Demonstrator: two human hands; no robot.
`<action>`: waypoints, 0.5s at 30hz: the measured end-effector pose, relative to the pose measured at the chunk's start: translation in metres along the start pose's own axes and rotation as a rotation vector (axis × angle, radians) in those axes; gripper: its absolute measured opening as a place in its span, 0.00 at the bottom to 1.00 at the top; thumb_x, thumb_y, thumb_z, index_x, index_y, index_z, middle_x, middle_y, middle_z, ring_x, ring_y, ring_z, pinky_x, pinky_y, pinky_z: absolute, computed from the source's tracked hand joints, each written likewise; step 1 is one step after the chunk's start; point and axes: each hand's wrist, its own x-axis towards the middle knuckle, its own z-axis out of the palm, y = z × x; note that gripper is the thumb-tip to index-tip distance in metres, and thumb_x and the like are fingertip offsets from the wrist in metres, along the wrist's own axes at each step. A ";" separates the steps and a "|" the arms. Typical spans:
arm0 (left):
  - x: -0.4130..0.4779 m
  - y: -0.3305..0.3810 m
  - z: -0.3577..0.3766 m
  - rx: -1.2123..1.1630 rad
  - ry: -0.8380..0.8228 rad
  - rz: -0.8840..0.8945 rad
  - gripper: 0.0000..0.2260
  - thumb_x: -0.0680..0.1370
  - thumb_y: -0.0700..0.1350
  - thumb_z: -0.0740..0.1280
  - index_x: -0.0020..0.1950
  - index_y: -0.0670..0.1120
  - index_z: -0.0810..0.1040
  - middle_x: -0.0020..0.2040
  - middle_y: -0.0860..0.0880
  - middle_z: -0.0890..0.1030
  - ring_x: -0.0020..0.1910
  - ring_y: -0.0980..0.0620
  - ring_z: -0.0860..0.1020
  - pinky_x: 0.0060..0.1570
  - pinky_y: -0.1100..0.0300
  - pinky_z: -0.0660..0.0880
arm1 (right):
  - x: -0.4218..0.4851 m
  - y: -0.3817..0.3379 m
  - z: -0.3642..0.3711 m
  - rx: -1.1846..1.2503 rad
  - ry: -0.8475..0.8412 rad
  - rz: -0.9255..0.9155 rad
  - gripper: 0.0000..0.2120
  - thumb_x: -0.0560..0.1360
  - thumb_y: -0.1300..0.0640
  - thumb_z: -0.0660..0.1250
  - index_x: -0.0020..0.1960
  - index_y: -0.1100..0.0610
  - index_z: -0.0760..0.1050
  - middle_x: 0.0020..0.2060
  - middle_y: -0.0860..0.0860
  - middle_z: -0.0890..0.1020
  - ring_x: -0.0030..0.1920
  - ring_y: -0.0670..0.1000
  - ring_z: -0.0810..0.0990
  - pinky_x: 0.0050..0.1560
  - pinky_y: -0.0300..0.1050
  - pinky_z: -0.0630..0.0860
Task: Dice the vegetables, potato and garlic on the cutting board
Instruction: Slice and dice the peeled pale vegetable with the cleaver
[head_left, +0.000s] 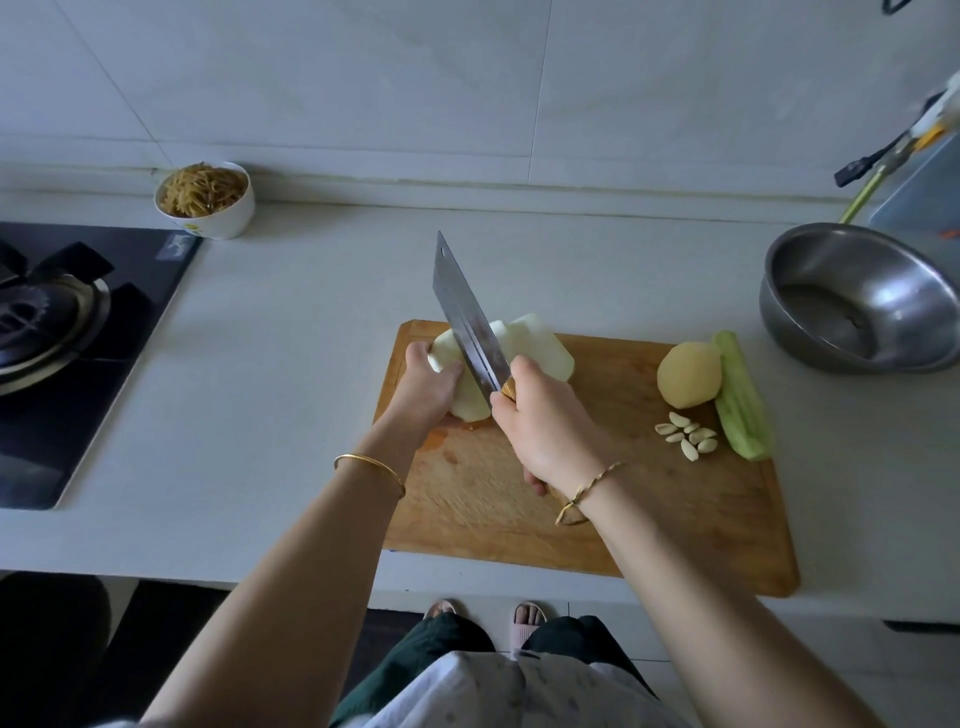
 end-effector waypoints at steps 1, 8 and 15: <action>0.001 0.000 0.000 -0.012 0.004 -0.007 0.20 0.82 0.47 0.58 0.72 0.48 0.57 0.56 0.46 0.69 0.50 0.44 0.77 0.36 0.50 0.81 | -0.001 0.000 0.000 -0.013 -0.008 0.003 0.08 0.82 0.54 0.54 0.46 0.56 0.60 0.33 0.54 0.74 0.20 0.53 0.73 0.19 0.47 0.73; 0.003 0.001 0.000 0.038 0.010 -0.011 0.19 0.82 0.48 0.57 0.71 0.49 0.57 0.59 0.43 0.71 0.50 0.41 0.79 0.40 0.45 0.81 | 0.004 -0.007 -0.001 -0.016 -0.029 0.032 0.06 0.82 0.55 0.53 0.49 0.57 0.62 0.35 0.54 0.74 0.20 0.51 0.73 0.17 0.42 0.72; 0.005 0.004 0.001 0.070 0.017 -0.031 0.19 0.82 0.48 0.57 0.71 0.49 0.57 0.59 0.41 0.72 0.48 0.42 0.79 0.38 0.48 0.82 | -0.002 -0.005 -0.001 -0.044 -0.039 0.045 0.06 0.82 0.54 0.53 0.50 0.57 0.62 0.35 0.55 0.75 0.21 0.51 0.74 0.18 0.47 0.75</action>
